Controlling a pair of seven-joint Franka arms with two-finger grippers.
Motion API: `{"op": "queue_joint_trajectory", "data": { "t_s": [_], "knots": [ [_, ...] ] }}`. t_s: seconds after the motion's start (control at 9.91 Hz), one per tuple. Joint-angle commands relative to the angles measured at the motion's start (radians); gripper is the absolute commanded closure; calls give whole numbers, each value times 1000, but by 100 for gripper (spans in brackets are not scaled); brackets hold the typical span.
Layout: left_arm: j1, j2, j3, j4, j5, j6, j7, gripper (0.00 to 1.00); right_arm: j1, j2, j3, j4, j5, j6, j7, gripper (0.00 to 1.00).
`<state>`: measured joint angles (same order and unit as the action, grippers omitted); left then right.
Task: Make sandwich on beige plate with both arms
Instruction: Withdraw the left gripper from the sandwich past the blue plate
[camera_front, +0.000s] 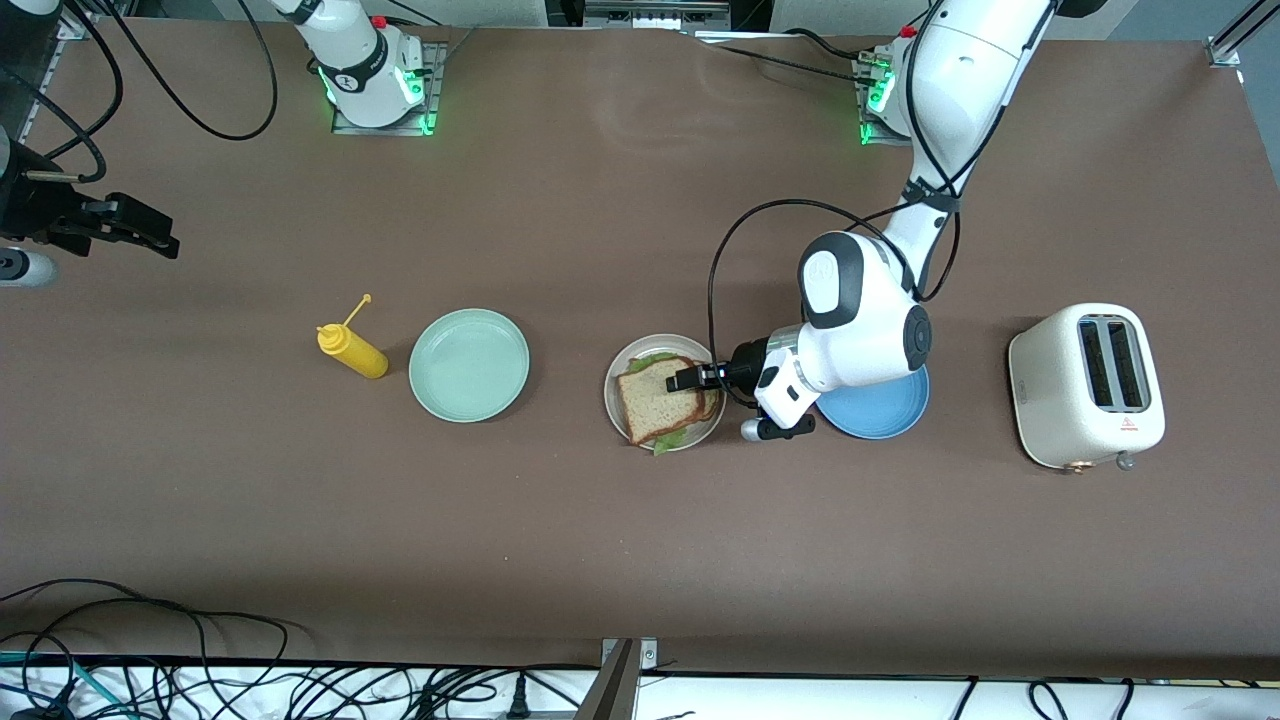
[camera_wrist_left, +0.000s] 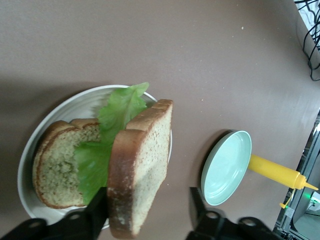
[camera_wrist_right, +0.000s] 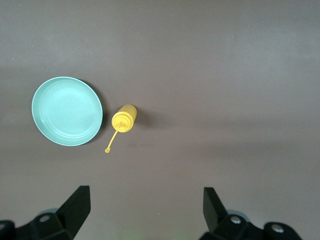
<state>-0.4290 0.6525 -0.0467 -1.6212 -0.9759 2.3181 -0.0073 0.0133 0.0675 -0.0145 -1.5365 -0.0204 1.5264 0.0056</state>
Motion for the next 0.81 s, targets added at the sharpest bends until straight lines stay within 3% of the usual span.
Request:
{"op": "queue_joint_trajectory", "data": {
  "t_s": [0.0, 0.2, 0.71],
  "knots": [
    [10, -4, 1, -6, 69, -9, 10, 0, 0, 0, -2, 7, 17, 3, 7, 0],
    [24, -5, 1, -8, 121, -11, 9, 0, 0, 0, -1, 7, 16, 3, 7, 0],
    [115, -54, 4, 10, 400, -163, 4, 0, -1, 0, -2, 6, 23, 30, 8, 0]
  ]
}}
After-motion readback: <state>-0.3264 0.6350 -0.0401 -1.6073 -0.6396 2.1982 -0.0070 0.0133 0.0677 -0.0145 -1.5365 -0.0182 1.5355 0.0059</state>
